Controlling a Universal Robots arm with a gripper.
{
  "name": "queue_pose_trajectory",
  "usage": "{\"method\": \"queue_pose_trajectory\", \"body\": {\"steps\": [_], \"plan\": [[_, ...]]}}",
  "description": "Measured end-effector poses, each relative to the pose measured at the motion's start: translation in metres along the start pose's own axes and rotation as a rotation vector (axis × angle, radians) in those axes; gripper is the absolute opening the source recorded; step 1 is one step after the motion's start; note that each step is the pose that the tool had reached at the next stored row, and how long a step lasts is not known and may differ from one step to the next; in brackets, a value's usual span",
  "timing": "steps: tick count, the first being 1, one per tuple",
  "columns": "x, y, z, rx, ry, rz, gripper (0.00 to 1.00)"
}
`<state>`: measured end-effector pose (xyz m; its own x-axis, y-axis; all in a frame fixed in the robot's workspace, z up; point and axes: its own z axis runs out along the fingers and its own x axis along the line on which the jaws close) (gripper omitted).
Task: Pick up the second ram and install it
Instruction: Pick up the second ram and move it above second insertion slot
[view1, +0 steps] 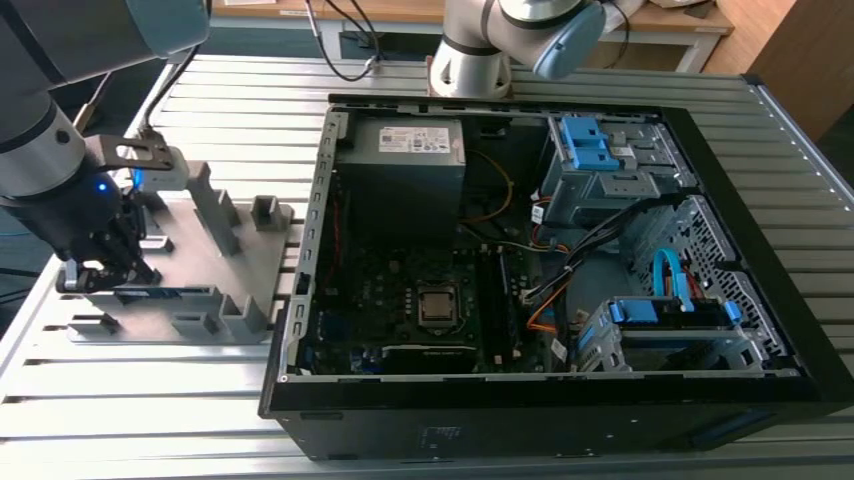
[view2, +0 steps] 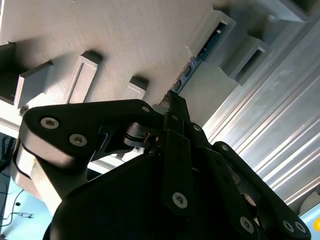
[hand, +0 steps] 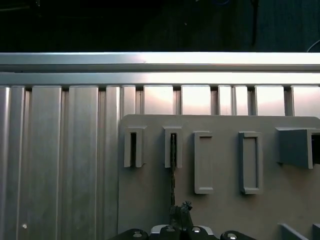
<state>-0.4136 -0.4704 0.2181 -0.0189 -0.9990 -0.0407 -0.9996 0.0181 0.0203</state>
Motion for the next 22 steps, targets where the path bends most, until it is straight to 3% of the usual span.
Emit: {"method": "queue_pose_trajectory", "body": {"steps": [17,22], "plan": [[0.0000,0.0000,-0.0001,-0.0028,0.0014,-0.067,0.10],[0.0000,0.0000,0.0000,-0.0028,0.0014,-0.068,0.10]]}}
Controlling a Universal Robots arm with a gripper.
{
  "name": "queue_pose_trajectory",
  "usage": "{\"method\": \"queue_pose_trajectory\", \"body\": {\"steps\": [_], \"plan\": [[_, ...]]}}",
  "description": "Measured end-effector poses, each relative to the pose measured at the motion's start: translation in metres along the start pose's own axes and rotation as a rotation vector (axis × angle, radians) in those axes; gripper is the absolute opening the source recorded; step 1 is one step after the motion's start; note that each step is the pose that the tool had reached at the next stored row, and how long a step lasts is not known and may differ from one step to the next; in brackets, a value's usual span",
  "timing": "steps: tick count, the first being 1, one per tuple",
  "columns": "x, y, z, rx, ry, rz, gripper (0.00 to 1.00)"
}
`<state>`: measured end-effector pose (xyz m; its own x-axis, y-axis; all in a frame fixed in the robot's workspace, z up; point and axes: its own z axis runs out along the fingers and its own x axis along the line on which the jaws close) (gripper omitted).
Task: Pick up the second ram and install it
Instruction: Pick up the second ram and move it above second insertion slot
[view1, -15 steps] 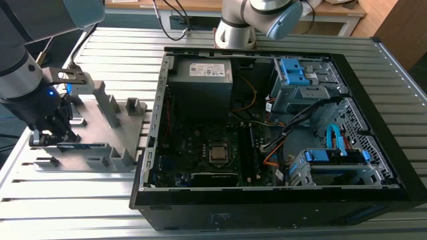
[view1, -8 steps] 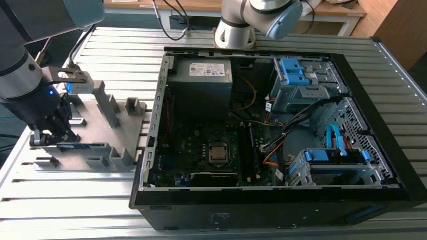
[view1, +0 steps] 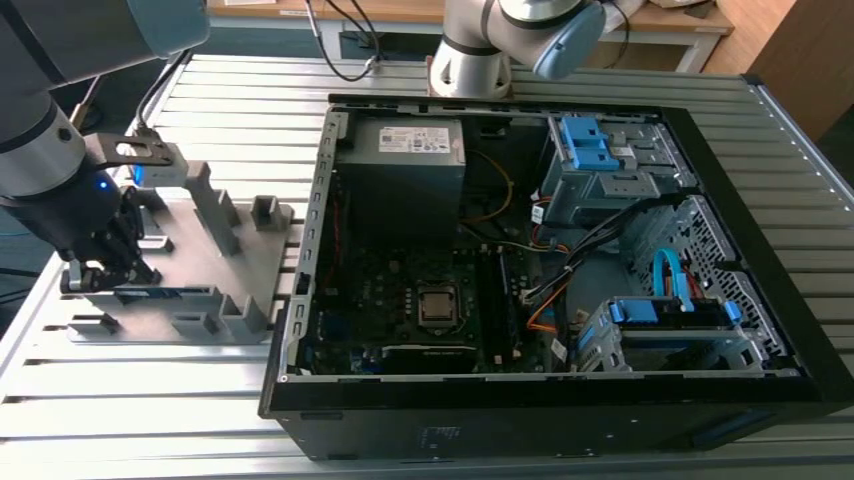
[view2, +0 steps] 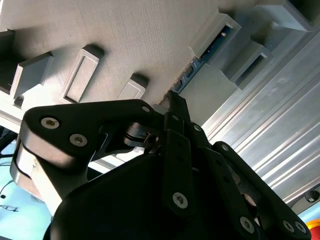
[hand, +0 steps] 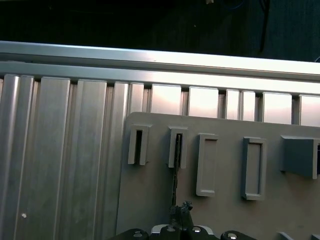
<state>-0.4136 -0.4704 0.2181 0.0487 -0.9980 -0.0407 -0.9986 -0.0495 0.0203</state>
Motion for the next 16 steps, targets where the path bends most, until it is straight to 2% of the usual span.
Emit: {"method": "queue_pose_trajectory", "body": {"steps": [4,6,9,10,16], "plan": [[0.0000,0.0000,0.0001,0.0001,-0.0001,0.000,0.11],[0.0000,0.0000,0.0001,0.0001,-0.0001,0.000,0.23],[0.0000,0.0000,0.0000,0.0000,0.0000,-0.001,0.29],[0.0000,0.0000,0.0000,-0.0001,0.0000,-0.001,0.35],[0.0000,0.0000,0.0002,0.0000,0.0000,-0.001,0.35]]}}
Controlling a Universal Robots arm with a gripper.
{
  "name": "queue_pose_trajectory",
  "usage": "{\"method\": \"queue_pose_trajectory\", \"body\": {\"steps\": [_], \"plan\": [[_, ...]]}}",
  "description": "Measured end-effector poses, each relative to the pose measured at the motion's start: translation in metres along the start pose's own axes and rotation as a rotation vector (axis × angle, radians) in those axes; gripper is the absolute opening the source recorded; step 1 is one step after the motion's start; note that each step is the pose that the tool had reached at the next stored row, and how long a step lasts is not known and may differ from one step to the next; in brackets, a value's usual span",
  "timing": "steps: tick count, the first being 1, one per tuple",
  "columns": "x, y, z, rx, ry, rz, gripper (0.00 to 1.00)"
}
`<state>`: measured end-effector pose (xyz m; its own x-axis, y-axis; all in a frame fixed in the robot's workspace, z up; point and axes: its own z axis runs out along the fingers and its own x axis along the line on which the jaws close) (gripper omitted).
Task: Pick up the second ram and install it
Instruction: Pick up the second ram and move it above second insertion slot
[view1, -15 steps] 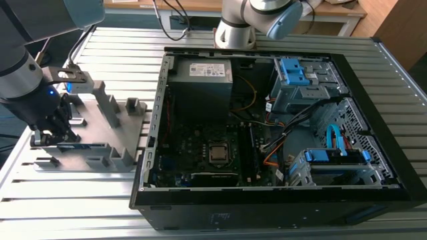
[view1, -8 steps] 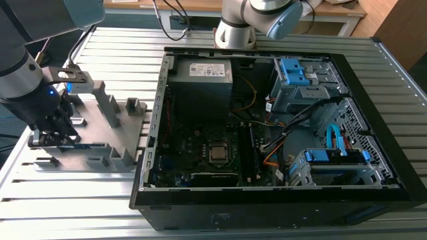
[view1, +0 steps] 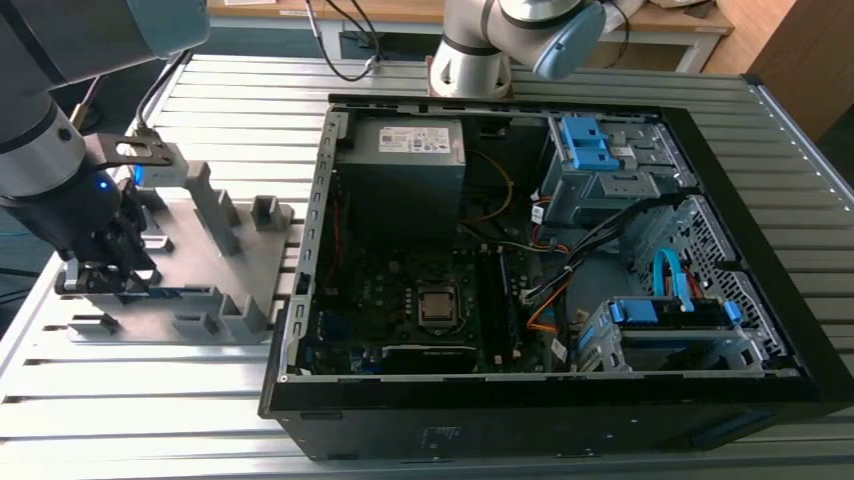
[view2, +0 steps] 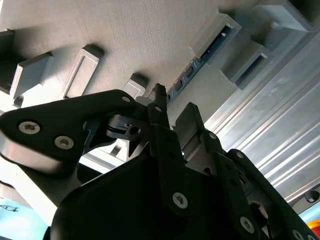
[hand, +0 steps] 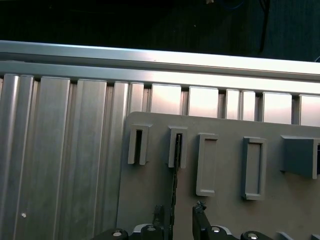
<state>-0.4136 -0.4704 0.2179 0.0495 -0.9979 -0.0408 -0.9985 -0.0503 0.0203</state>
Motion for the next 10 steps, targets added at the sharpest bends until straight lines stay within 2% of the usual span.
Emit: {"method": "queue_pose_trajectory", "body": {"steps": [10], "plan": [[0.0004,-0.0001,0.0052,0.0001,-0.0001,0.002,0.35]]}}
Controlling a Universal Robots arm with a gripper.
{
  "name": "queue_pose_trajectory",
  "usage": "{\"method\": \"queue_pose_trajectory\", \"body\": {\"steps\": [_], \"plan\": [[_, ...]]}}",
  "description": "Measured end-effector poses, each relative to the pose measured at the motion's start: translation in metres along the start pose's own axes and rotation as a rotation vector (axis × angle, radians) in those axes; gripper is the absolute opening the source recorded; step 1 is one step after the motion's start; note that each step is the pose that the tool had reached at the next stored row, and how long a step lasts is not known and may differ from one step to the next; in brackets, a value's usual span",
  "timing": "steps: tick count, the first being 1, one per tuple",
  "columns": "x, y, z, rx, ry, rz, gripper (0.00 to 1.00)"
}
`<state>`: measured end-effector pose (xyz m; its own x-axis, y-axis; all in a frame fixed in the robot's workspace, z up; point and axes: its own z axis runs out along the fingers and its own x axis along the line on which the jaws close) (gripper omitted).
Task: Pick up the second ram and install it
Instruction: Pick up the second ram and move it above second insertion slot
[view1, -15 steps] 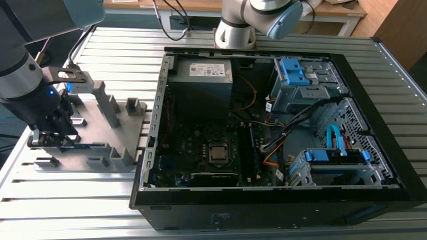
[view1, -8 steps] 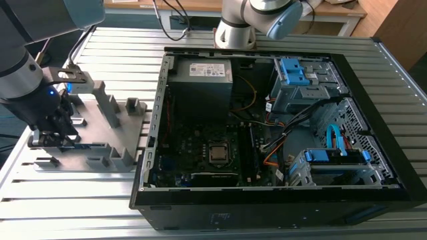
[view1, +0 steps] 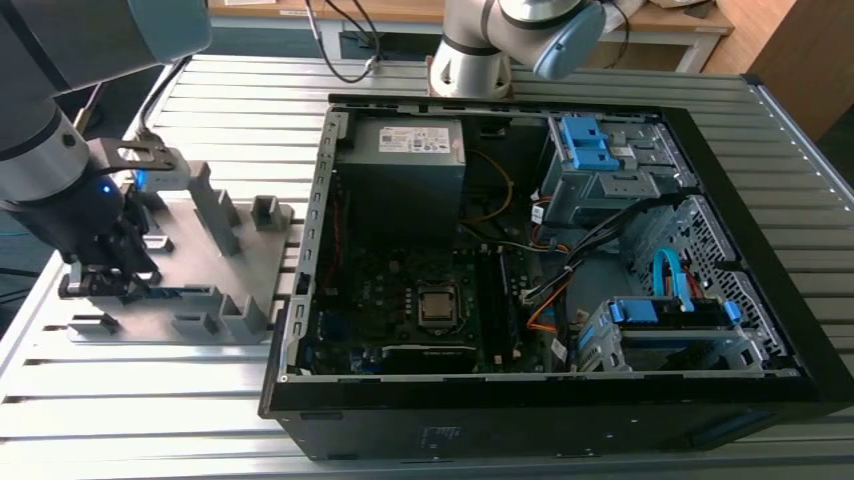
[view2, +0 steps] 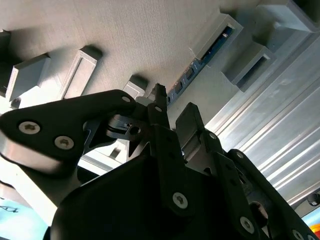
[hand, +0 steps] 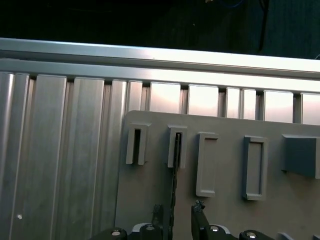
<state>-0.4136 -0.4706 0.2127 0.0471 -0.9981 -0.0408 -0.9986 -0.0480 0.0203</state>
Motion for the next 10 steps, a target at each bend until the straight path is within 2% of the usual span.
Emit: {"method": "queue_pose_trajectory", "body": {"steps": [10], "plan": [[0.0003,-0.0001,0.0068,0.0001,-0.0001,0.003,0.35]]}}
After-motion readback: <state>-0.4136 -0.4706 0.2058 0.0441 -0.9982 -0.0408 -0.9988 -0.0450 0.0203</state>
